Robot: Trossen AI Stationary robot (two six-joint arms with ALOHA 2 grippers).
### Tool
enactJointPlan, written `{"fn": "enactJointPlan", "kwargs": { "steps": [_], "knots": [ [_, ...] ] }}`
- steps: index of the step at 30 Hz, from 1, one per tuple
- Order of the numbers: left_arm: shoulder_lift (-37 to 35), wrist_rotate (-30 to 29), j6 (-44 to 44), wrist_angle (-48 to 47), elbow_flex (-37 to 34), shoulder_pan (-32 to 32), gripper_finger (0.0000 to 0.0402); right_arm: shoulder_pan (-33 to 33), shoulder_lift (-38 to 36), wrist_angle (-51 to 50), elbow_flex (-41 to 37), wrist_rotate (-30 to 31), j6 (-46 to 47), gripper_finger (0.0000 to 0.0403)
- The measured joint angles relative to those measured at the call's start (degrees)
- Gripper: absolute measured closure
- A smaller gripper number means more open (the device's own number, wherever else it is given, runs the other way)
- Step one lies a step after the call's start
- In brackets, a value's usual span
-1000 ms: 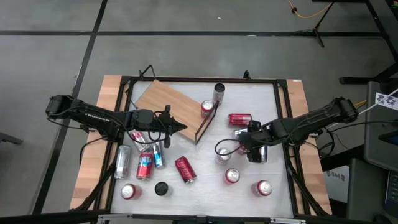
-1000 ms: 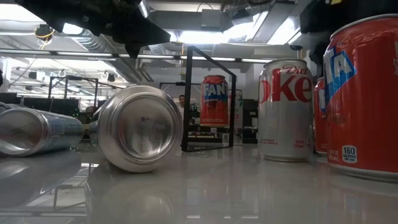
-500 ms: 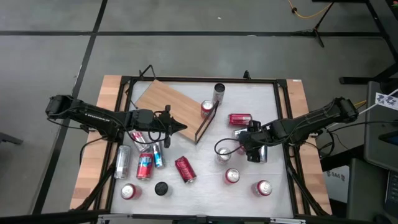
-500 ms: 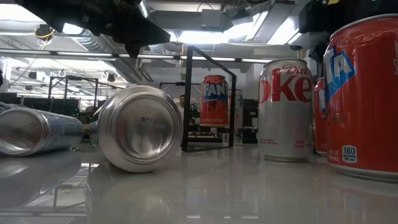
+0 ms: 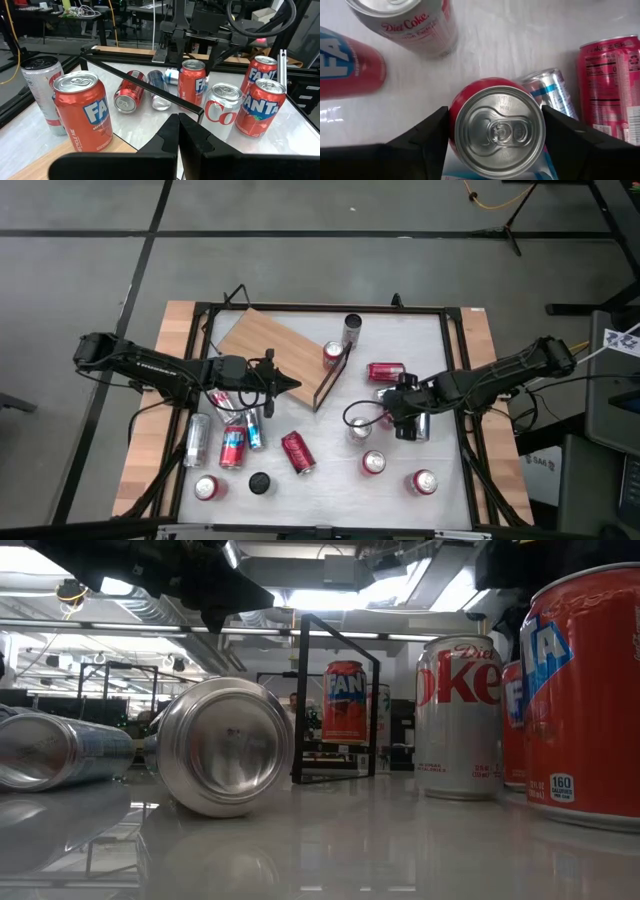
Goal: Pick and place cans onto a shelf
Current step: Put the middle right red soda can on the shelf aligned with the other red soda can
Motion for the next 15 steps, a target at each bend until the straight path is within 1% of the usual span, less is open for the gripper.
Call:
{"fn": "enactJointPlan", "kwargs": {
  "steps": [5,9,15],
  "knots": [
    [0.0,0.0,0.0,0.0,0.0,0.0,0.0401,0.0,0.0,0.54,0.22,-0.26,0.0,0.0141],
    [0.0,0.02,0.01,0.0,0.0,0.0,0.0401,0.0,0.0,1.65,0.28,0.95,-0.02,0.014],
    [0.0,0.0,0.01,0.0,0.0,0.0,0.0401,0.0,0.0,1.61,0.33,1.1,-0.01,0.0139]
  ]
}}
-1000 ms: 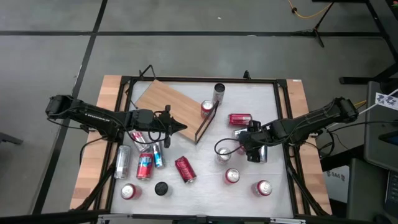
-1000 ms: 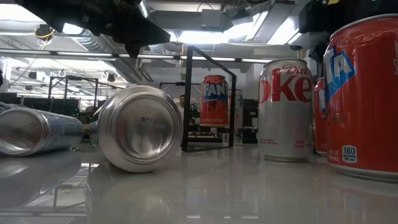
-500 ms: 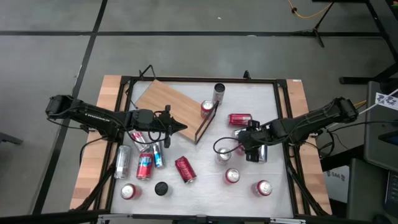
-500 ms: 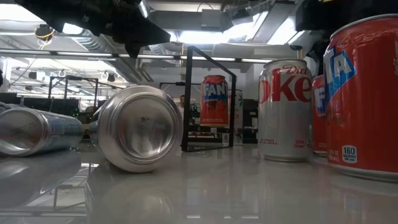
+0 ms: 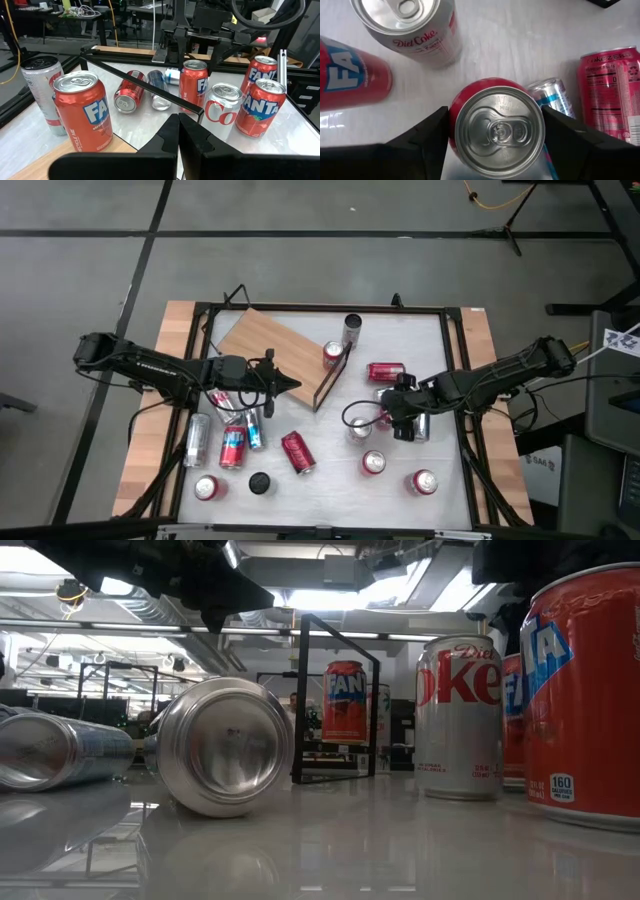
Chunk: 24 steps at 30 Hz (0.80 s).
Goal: Pick and place cans onto a shelf
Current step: Put the middle right red soda can on the shelf aligned with the other red soda can
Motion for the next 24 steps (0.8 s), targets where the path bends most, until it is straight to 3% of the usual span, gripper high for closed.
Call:
{"fn": "enactJointPlan", "kwargs": {
  "steps": [24],
  "knots": [
    [0.0,0.0,0.0,-0.02,0.0,0.0,0.0401,0.0,-0.02,-0.13,0.0,0.01,0.0,0.0128]
  ]
}}
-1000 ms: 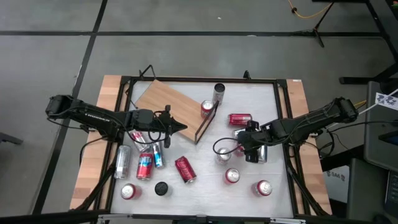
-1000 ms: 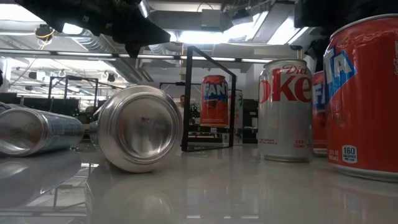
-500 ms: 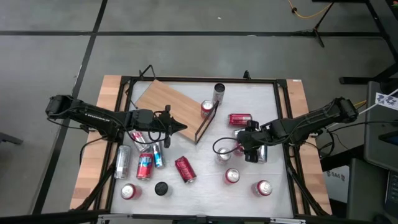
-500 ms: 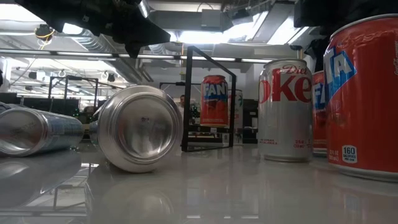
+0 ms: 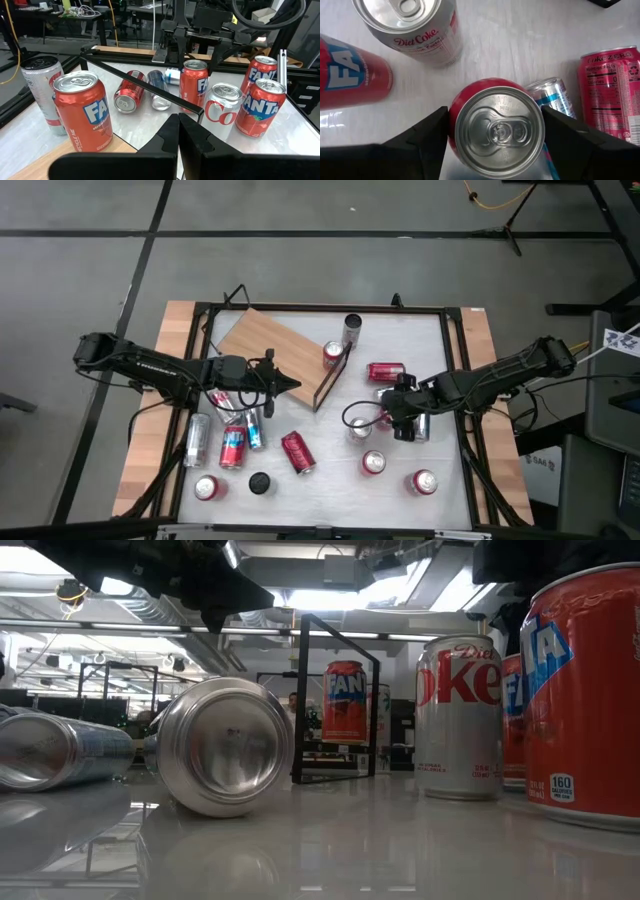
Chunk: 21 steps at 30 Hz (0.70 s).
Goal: Pick and place cans onto a shelf
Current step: Put the middle right red soda can on the shelf aligned with the other red soda can
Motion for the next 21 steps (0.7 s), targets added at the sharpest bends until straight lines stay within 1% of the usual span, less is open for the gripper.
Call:
{"fn": "enactJointPlan", "kwargs": {
  "steps": [5,11,17,21],
  "knots": [
    [0.02,0.04,0.0,1.2,0.0,0.0,0.0401,0.0,0.0,0.0,0.0,-0.42,0.0,0.0128],
    [0.02,0.66,0.2,9.8,0.0,0.0,0.0401,0.0,-0.04,0.37,0.0,-1.48,0.0,0.0128],
    [0.02,0.7,4.57,13.41,0.0,0.0,0.0401,0.0,-0.07,0.44,0.04,-1.44,0.0,0.0128],
    [0.02,0.92,4.79,14.97,0.0,0.0,0.0401,0.0,-0.07,-0.65,1.72,-1.46,-0.01,0.0127]
  ]
}}
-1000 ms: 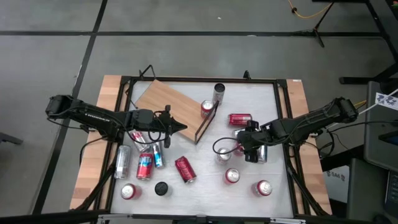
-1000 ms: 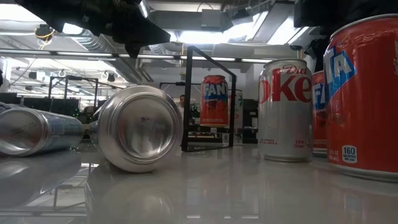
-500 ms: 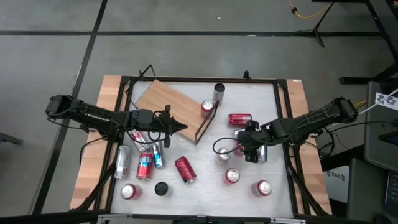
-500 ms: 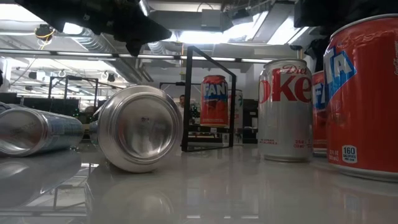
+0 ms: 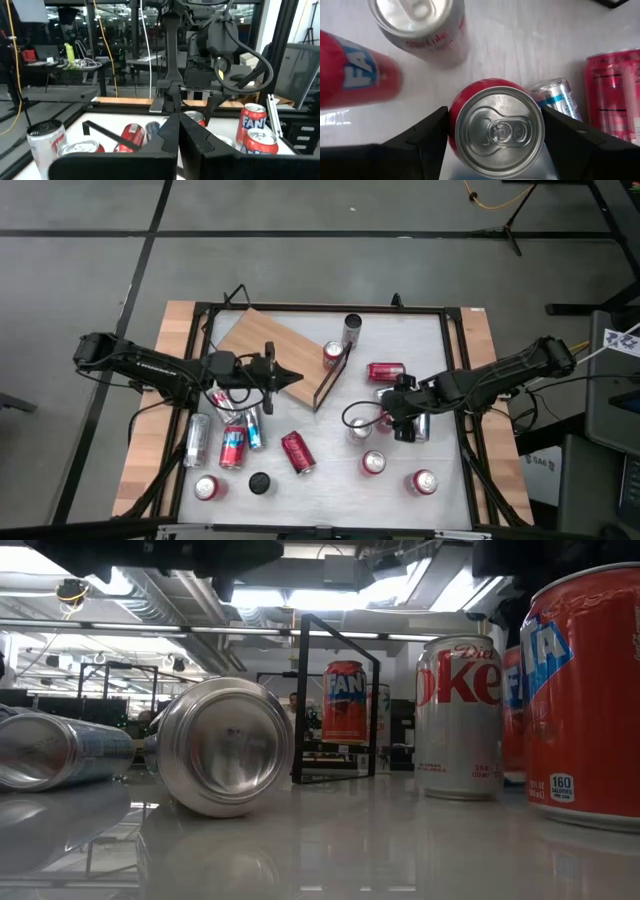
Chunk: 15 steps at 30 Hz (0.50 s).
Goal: Pick and place cans onto a shelf
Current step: Put the middle right red soda can on the shelf aligned with the other red soda can
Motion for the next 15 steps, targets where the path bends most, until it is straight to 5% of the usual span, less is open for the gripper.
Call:
{"fn": "enactJointPlan", "kwargs": {
  "steps": [15],
  "knots": [
    [0.03,6.21,1.47,10.4,0.69,0.0,0.0386,-0.02,-0.02,-6.64,12.6,1.67,-0.24,0.0127]
  ]
}}
